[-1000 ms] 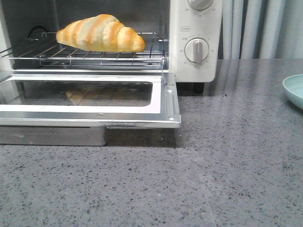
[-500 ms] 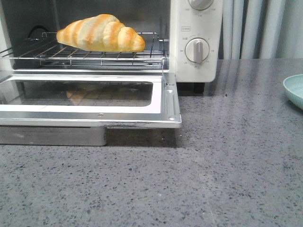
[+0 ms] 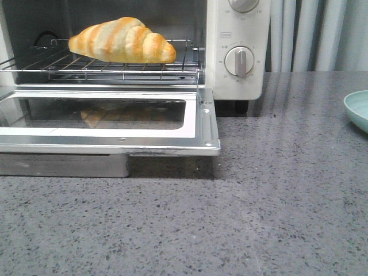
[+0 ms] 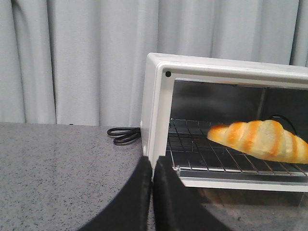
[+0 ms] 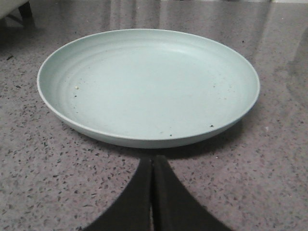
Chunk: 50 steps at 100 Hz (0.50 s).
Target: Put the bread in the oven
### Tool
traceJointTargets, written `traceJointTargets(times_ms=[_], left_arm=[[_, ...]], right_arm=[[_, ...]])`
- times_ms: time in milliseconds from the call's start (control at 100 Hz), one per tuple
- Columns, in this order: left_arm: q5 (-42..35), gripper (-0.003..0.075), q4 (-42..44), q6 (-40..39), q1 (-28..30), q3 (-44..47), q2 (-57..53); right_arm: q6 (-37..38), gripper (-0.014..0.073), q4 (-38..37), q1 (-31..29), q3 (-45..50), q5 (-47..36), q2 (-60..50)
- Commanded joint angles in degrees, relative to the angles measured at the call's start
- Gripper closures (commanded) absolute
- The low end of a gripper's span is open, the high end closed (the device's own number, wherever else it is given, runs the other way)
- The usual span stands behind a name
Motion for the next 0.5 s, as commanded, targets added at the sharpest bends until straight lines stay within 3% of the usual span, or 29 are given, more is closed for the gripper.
traceJointTargets(times_ms=[0,170,250,490], left_arm=[[-4.45,0.0741,-0.53,0.05,-0.46,-1.56,-1.27],[-7.27,0.0741,-0.21,0.05,-0.46,0.45,-1.27],[-7.96,0.0741,4.13,0.58,-0.46,4.10,-1.27],[-8.26,0.0741,4.39,0.47,0.54,14.49,-1.68]], right_arm=[[-0.35,0.0656,-1.39,-0.33,0.72,-1.52,-1.34],[-0.35,0.0656,-1.39,-0.33,0.72,-1.52,-1.34],[-0.35,0.0656,-1.39,-0.33,0.72,-1.52,-1.34],[-0.35,0.0656,-1.39,-0.33,0.72,-1.52,-1.34]])
